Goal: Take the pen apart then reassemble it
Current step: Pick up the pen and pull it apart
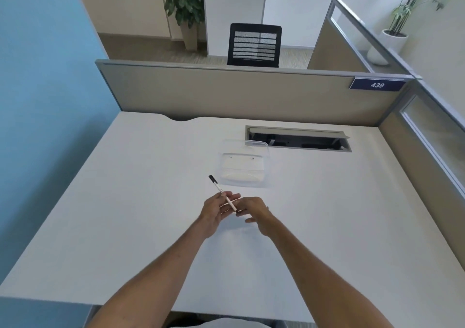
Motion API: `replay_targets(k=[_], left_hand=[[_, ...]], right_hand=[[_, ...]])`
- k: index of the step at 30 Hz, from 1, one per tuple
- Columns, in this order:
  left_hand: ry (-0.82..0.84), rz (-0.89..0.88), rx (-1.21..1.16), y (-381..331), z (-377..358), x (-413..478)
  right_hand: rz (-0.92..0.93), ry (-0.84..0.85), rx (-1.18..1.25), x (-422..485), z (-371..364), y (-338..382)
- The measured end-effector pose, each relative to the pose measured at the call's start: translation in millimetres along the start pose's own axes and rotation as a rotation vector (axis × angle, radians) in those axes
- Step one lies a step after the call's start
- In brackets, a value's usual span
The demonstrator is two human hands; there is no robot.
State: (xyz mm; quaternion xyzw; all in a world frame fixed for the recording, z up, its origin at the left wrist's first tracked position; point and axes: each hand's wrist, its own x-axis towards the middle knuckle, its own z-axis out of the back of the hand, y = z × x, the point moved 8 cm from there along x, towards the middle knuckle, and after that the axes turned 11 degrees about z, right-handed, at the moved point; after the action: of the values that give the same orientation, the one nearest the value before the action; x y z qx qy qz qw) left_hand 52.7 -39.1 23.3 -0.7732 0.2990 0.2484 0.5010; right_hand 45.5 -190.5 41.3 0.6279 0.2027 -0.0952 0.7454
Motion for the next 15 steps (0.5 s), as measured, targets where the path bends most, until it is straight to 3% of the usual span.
replay_targets(k=[4, 10, 15], left_hand=[[0.018, -0.018, -0.039, -6, -5, -4], [0.058, -0.013, -0.107, -14, -10, -5], [0.135, 0.023, -0.141, -20, -16, -4]], right_hand=[[-0.131, 0.165, 0.142, -4, -15, -17], [-0.164, 0.347, 0.344, -12, -35, -14], [-0.166, 0.358, 0.47, -8, -39, -9]])
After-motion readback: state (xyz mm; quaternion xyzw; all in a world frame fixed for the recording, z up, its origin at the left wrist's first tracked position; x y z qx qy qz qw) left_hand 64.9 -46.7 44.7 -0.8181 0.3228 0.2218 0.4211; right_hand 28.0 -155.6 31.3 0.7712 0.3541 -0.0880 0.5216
